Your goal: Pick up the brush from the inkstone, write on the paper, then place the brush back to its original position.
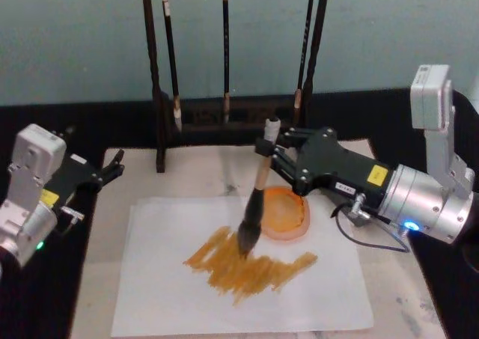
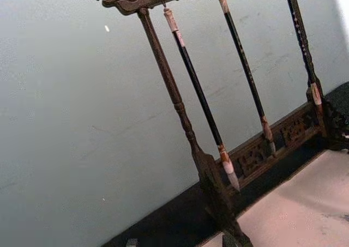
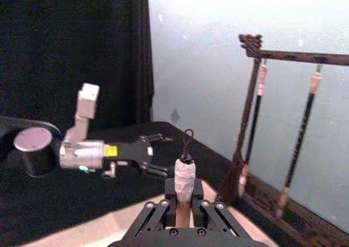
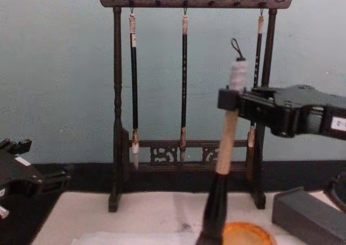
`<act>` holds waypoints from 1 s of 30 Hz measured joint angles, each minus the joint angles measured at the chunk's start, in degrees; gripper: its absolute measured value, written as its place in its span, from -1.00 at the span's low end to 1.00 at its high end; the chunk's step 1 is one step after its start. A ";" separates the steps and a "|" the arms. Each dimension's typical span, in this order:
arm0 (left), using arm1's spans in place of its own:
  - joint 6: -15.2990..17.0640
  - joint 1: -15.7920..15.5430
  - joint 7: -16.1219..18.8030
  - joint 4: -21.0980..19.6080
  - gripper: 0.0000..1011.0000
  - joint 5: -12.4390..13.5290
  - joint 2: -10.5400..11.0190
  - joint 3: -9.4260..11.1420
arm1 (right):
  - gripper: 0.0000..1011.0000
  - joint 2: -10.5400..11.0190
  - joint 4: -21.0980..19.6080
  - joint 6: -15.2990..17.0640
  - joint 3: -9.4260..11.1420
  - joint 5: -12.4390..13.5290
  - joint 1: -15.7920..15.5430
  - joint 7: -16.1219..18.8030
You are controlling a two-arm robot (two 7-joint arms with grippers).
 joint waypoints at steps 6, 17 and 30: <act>0.00 0.00 0.00 0.00 1.00 0.00 0.00 0.00 | -0.68 -0.58 -0.37 0.66 -1.24 1.18 0.42 1.03; 0.00 0.00 0.00 0.00 1.00 0.00 0.00 0.00 | -0.68 -0.28 -0.37 1.72 -4.25 0.88 1.30 2.01; 0.00 -0.01 0.00 0.00 1.00 0.00 0.00 0.00 | -0.68 -0.06 1.68 0.97 -3.79 -0.61 1.54 0.25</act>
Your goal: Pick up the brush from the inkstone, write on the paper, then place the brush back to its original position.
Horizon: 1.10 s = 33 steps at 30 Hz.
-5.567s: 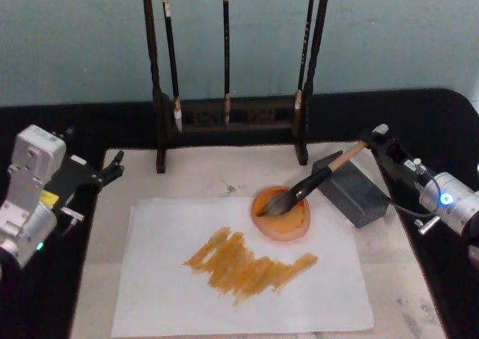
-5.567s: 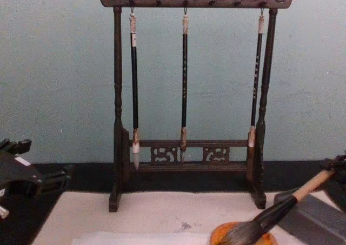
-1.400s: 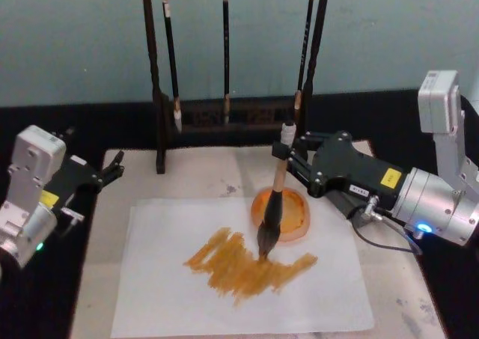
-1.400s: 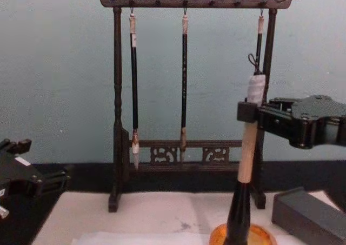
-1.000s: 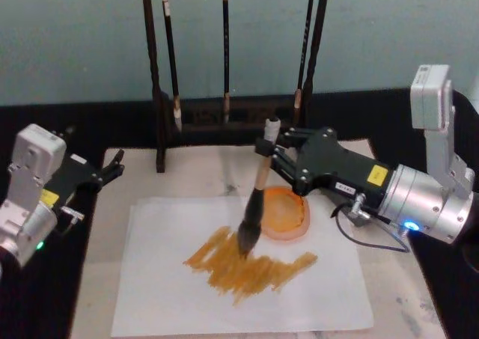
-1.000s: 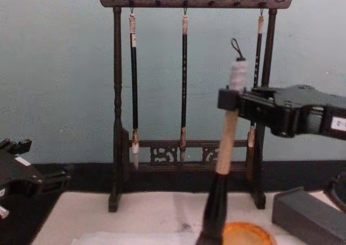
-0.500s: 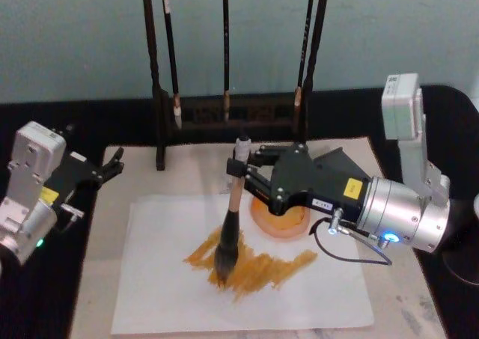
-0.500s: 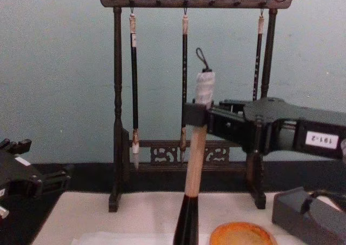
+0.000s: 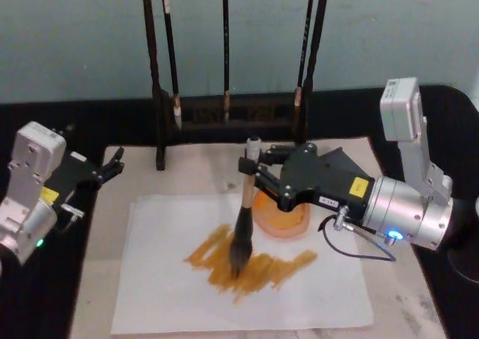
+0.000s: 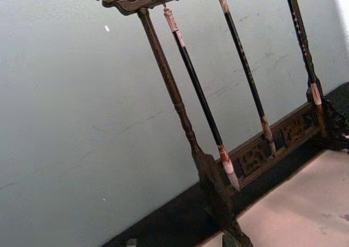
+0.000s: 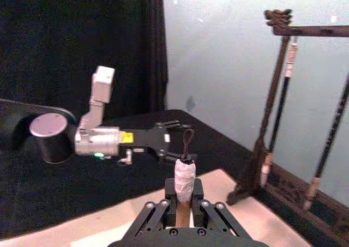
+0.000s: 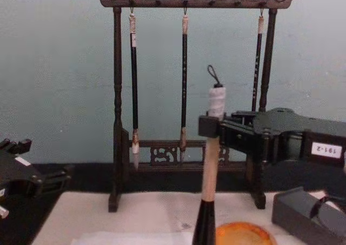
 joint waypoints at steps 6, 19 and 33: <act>0.00 0.00 0.00 0.00 1.00 0.00 0.00 0.00 | -0.68 -0.35 1.03 -0.39 0.84 -0.34 -0.01 -0.71; 0.00 0.00 0.00 0.00 1.00 0.00 0.00 0.00 | -0.68 -0.71 1.55 -0.53 2.00 -0.51 -0.38 -1.09; 0.00 0.00 0.00 0.00 1.00 0.00 0.00 0.00 | -0.68 -1.99 -0.49 1.57 6.16 6.41 -1.69 -3.47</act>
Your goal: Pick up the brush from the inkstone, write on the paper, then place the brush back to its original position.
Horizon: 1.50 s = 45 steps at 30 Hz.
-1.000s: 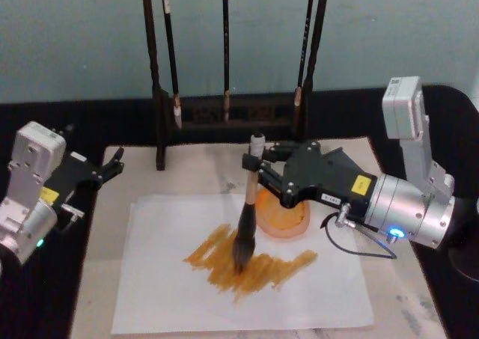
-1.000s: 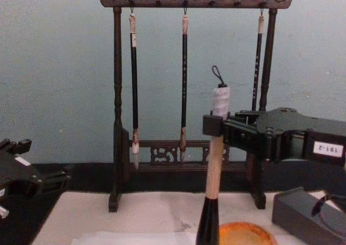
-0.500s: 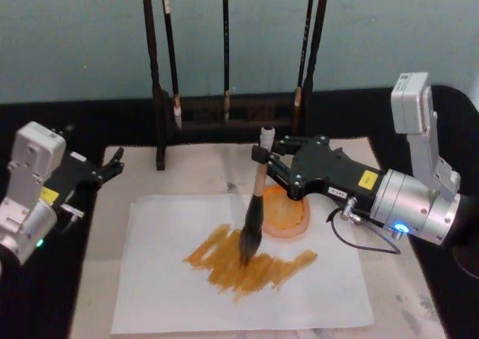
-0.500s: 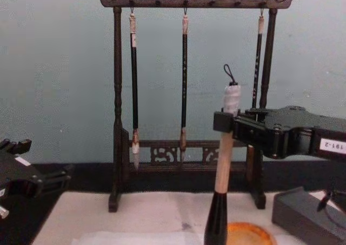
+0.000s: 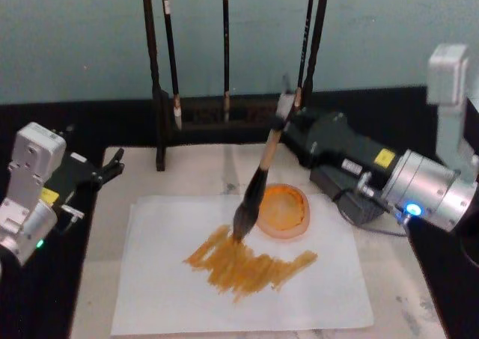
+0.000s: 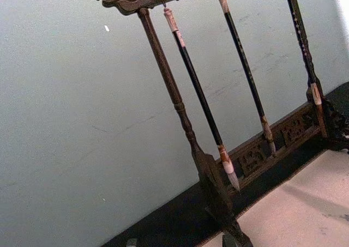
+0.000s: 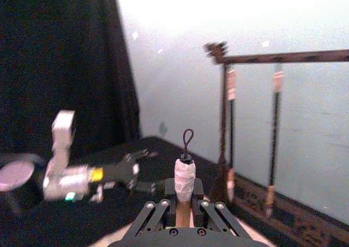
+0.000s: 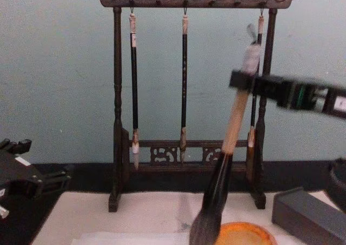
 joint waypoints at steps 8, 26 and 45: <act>0.00 0.00 0.00 0.00 1.00 0.00 0.00 0.00 | -0.68 -2.33 0.91 5.73 4.95 10.49 0.16 -5.53; 0.00 0.00 0.00 0.00 1.00 0.00 0.00 0.00 | -0.68 -6.87 10.91 19.29 14.55 34.74 3.26 -16.86; 0.00 0.00 0.00 0.00 1.00 0.00 0.00 0.00 | -0.68 -6.57 15.53 15.91 13.22 37.00 3.31 -20.56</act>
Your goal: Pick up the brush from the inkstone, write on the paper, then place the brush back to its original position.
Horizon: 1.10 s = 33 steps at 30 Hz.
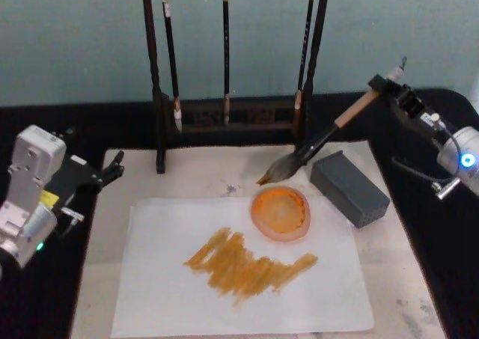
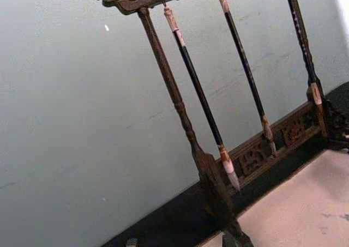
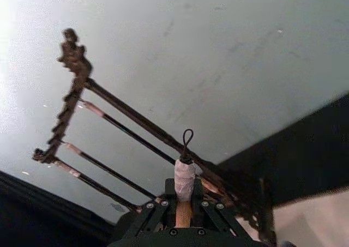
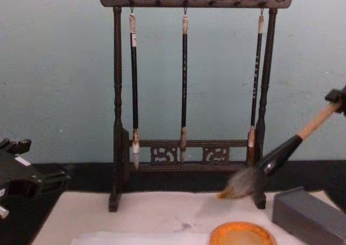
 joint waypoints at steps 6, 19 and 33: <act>0.00 0.00 0.00 0.00 1.00 0.00 0.00 0.00 | -0.68 0.15 1.58 -0.49 -0.56 0.84 -0.24 -0.59; 0.00 0.00 0.00 0.00 1.00 0.00 0.00 0.00 | -0.68 -0.33 6.11 -1.31 -2.19 3.37 0.30 -1.15; 0.00 0.00 0.00 0.00 1.00 0.00 0.00 0.00 | -0.68 -0.41 10.28 -1.30 -4.14 5.85 1.91 -1.15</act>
